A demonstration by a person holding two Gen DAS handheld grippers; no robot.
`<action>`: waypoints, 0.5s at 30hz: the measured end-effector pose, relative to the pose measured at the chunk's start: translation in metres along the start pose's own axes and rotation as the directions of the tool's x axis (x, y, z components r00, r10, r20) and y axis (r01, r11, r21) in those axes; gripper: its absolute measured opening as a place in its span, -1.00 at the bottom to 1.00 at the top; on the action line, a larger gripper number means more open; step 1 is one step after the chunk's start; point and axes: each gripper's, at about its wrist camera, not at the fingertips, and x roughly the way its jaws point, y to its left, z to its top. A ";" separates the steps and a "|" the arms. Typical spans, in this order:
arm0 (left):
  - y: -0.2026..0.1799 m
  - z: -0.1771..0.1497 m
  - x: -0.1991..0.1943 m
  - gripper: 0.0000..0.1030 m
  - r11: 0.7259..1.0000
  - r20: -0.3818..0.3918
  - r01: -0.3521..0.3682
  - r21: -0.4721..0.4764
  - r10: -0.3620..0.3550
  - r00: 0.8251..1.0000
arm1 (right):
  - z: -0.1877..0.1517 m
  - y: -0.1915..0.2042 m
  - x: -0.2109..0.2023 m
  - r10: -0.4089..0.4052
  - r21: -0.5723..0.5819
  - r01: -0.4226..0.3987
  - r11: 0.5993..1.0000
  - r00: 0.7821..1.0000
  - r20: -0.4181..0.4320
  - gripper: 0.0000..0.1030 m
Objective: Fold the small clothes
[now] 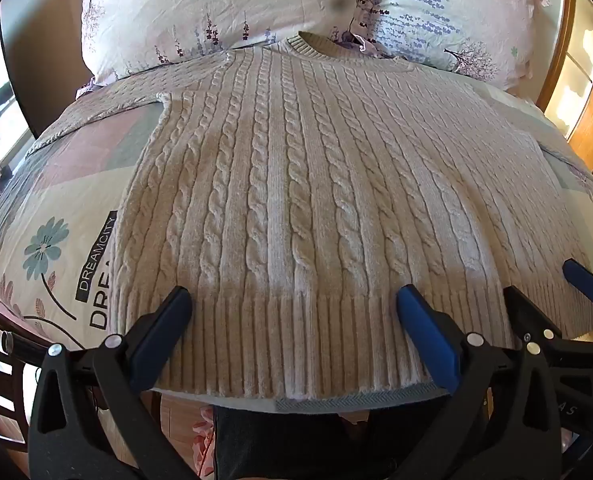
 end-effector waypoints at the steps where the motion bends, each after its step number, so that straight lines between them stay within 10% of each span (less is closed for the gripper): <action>1: 0.000 0.000 0.000 0.97 1.000 0.000 0.000 0.000 0.000 1.000 | 0.000 0.000 0.000 0.001 0.000 -0.001 1.000 1.000 0.000 0.97; 15: 0.000 0.000 0.000 0.97 1.000 0.001 -0.003 0.002 0.003 1.000 | 0.000 0.000 0.000 0.000 0.000 0.000 1.000 1.000 -0.004 0.97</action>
